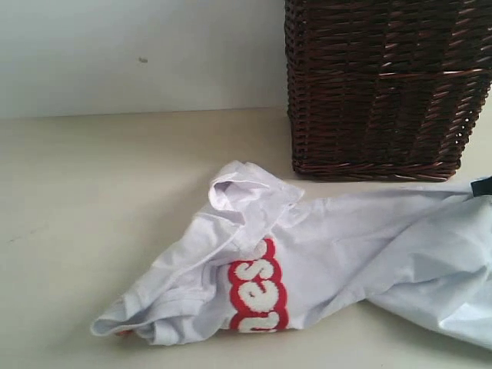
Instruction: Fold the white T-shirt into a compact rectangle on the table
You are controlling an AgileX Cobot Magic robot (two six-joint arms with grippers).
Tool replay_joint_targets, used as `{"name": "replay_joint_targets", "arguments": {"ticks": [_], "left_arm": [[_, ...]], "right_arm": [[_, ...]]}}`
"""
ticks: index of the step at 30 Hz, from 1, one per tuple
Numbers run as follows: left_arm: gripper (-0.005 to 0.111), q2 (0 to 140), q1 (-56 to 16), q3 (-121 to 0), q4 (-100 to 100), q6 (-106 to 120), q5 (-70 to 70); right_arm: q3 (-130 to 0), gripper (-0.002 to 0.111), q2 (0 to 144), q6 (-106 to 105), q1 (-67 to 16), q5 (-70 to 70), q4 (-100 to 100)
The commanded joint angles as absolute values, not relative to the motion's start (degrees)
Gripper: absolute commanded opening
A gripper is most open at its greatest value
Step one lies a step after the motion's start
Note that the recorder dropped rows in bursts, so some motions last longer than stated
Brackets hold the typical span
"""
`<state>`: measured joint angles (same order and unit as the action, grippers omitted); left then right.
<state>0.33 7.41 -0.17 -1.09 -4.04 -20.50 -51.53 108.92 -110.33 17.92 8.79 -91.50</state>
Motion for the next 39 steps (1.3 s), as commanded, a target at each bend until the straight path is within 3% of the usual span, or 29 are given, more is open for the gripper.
{"name": "replay_joint_targets", "arguments": {"ticks": [1,7,10,20,24,25,30,31,39], "left_arm": [[0.0,0.0,7.6,0.0,-1.2,-4.3,-20.0],[0.0,0.0,7.6,0.0,-1.2,-4.3,-20.0],[0.0,0.0,7.6,0.0,-1.2,-4.3,-20.0],[0.0,0.0,7.6,0.0,-1.2,-4.3,-20.0],[0.0,0.0,7.6,0.0,-1.2,-4.3,-20.0],[0.0,0.0,7.6,0.0,-1.2,-4.3,-20.0],[0.0,0.0,7.4,0.0,-1.2,-4.3,-20.0],[0.0,0.0,7.4,0.0,-1.2,-4.3,-20.0],[0.0,0.0,7.4,0.0,-1.2,-4.3,-20.0]], "right_arm": [[-54.8,0.004,113.4,-110.9,18.0,5.6,-94.9],[-55.2,0.048,111.6,-110.2,18.0,6.0,-95.0],[-54.8,0.058,105.9,-108.6,18.0,7.0,-95.0],[-42.8,0.058,70.0,-91.9,18.0,22.2,-99.2],[-32.5,0.054,59.3,-112.8,16.5,30.7,-99.9],[-29.4,0.049,57.8,-120.9,15.7,30.0,-99.9],[-14.7,0.003,45.4,-121.2,15.0,27.7,-99.9],[-12.6,0.0,41.6,-121.2,15.0,27.9,-99.9],[0.0,0.019,14.7,-117.7,15.0,27.1,-99.9]]}}
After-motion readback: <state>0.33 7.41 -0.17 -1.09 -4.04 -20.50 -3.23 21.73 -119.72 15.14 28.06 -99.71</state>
